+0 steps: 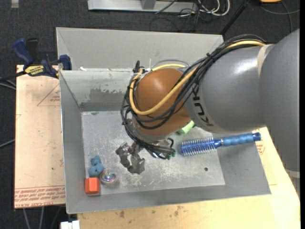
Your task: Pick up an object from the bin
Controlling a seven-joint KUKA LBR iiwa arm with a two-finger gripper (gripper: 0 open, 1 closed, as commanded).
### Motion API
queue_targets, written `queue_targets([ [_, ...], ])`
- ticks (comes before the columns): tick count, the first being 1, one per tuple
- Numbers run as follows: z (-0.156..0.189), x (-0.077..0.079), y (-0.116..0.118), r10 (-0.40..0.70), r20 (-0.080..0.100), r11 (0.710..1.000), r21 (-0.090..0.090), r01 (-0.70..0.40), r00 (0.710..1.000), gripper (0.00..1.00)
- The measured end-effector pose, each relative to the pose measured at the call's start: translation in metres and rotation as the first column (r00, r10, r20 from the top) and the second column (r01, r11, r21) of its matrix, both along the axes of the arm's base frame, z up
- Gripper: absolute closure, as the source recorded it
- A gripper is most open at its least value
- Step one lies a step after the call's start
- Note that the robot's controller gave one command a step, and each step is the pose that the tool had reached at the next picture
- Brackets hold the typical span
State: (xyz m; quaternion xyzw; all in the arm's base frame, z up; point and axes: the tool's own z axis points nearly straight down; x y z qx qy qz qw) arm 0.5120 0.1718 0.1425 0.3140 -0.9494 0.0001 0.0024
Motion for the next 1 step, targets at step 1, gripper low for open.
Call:
queue_targets([
  [1,0.002,0.0006,0.0021,0.001,0.004,1.0,0.003,-0.001,1.0,0.0],
])
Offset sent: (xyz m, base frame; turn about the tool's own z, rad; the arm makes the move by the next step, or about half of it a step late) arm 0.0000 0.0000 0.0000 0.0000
